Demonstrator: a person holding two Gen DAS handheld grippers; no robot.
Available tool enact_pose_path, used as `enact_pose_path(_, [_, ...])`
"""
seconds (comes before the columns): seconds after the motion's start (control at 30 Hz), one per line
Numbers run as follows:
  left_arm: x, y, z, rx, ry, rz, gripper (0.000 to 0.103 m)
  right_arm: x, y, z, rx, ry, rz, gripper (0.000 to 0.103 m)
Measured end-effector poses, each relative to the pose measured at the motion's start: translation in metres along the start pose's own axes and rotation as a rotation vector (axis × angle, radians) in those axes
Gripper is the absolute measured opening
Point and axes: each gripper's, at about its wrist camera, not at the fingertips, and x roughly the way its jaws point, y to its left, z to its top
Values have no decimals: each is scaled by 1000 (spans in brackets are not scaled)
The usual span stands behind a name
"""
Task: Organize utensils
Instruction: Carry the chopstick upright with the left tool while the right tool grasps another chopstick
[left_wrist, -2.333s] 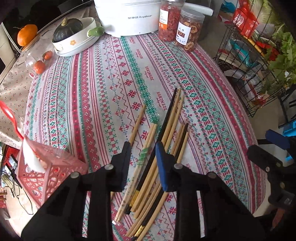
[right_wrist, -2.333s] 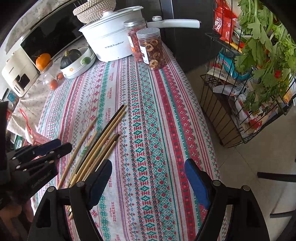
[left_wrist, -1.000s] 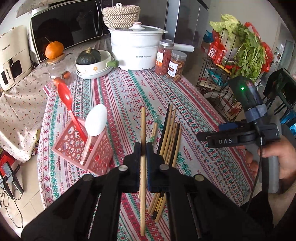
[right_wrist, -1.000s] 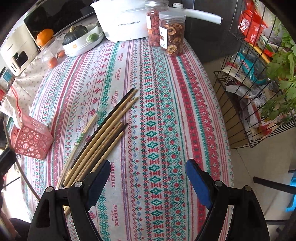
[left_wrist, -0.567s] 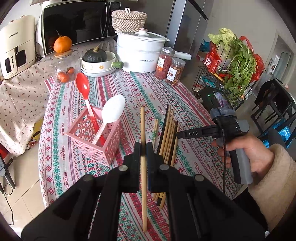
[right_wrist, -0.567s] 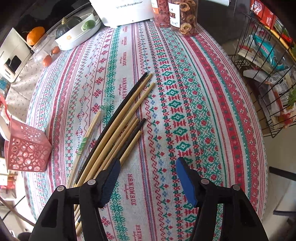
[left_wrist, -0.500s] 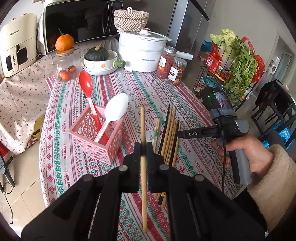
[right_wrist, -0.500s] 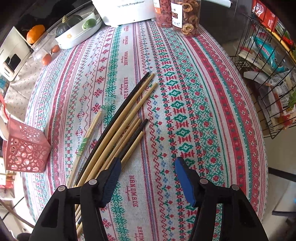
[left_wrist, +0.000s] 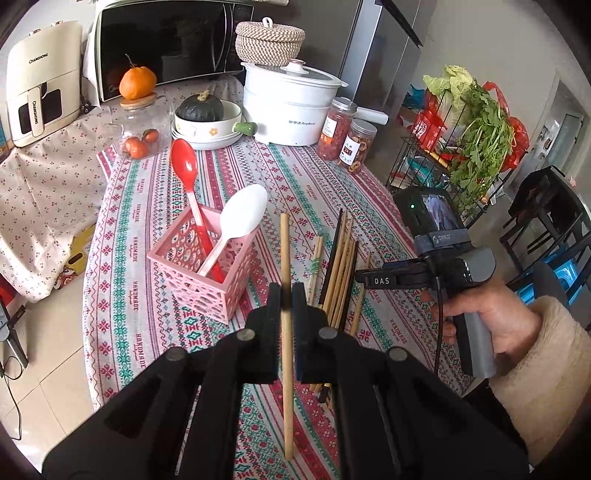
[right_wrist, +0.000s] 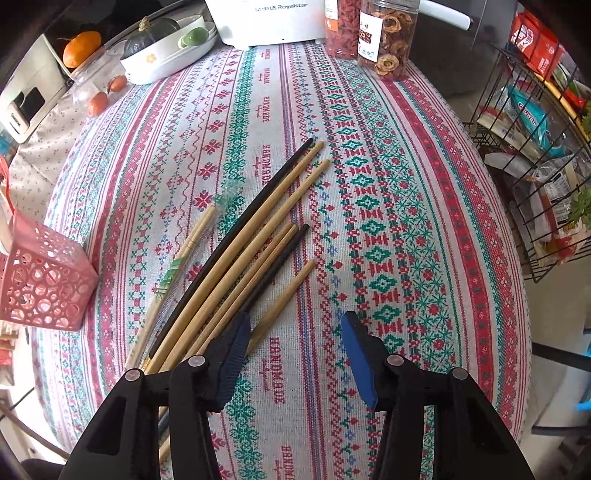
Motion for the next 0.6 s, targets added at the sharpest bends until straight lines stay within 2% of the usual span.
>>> enact_pose_path(0.07, [1,0,0,1,0,4,7,-1,15,-4,-53,-28,-37,45])
enact_pose_path(0.1, [1,0,0,2,0,5,7,-2,21,-5,-61,-30,-24,35])
enact_pose_path(0.2, [0,0,0,-1,-2,5,7,-3,30,-9,-87,-35,-11,22])
enact_pose_path(0.27, [0,1,-1,-6,-4,5,7,-3,30,-10,-69,-37,10,21])
enact_pose_path(0.37, [-2,4,-2,-11,-9,10,7,-3,21,-12,-49,-51,46,13])
enact_pose_path(0.43, [-4,7,-3,-14,-12,15,7,-3,16,-16,-49,-78,84,9])
enact_pose_path(0.6, [-12,13,-5,-27,-34,27,7,-23,-4,-26,-23,-158,192,6])
